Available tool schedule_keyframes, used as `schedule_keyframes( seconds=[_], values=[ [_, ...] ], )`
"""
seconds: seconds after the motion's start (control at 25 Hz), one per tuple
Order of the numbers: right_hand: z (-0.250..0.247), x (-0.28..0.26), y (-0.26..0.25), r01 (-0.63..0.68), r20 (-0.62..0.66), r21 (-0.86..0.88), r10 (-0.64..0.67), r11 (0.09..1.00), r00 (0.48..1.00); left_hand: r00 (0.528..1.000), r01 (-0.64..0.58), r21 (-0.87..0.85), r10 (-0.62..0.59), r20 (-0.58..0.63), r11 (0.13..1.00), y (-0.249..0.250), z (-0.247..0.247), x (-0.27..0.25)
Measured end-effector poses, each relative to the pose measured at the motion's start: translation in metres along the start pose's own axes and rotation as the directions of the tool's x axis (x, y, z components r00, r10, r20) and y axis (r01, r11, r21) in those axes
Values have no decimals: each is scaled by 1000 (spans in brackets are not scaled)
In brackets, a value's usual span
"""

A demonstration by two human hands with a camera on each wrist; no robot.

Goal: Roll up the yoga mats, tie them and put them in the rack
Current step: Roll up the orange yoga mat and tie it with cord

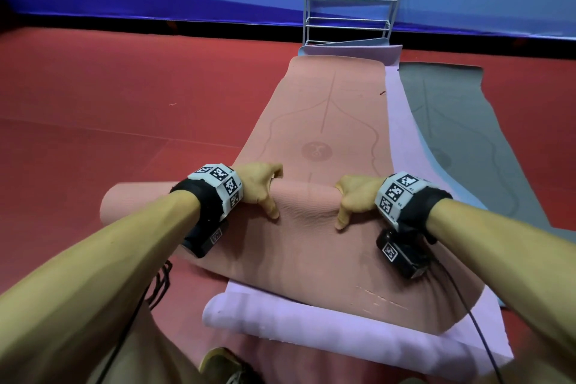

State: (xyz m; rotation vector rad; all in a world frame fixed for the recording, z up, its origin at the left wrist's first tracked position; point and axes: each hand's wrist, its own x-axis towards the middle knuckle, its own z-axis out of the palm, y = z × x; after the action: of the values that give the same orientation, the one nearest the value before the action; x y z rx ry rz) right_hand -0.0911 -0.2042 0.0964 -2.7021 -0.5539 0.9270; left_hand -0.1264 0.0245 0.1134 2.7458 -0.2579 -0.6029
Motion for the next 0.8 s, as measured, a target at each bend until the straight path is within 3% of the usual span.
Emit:
schedule_keyframes(
  seconds=[0.12, 0.28, 0.44, 0.56, 0.68, 0.8],
  values=[
    [-2, 5, 4, -17, 116, 44, 11, 999, 993, 994, -97, 138, 103, -38, 986, 2, 7, 0],
    [2, 4, 1, -47, 195, -8, 48, 999, 980, 991, -133, 179, 125, 56, 975, 2, 22, 0],
    [14, -7, -8, 81, 98, -98, -71, 992, 993, 996, -37, 10, 36, 83, 999, -11, 24, 3],
    [25, -11, -13, 97, 19, -118, -95, 988, 995, 982, 75, -74, -61, 177, 994, -17, 18, 2],
    [27, -6, -17, 42, 53, -93, -38, 995, 998, 965, 135, -74, -114, 237, 988, -18, 16, 1],
    [23, -2, -15, -57, 172, -58, 66, 997, 983, 956, 122, 19, -122, 266, 992, -12, 19, 1]
  ],
)
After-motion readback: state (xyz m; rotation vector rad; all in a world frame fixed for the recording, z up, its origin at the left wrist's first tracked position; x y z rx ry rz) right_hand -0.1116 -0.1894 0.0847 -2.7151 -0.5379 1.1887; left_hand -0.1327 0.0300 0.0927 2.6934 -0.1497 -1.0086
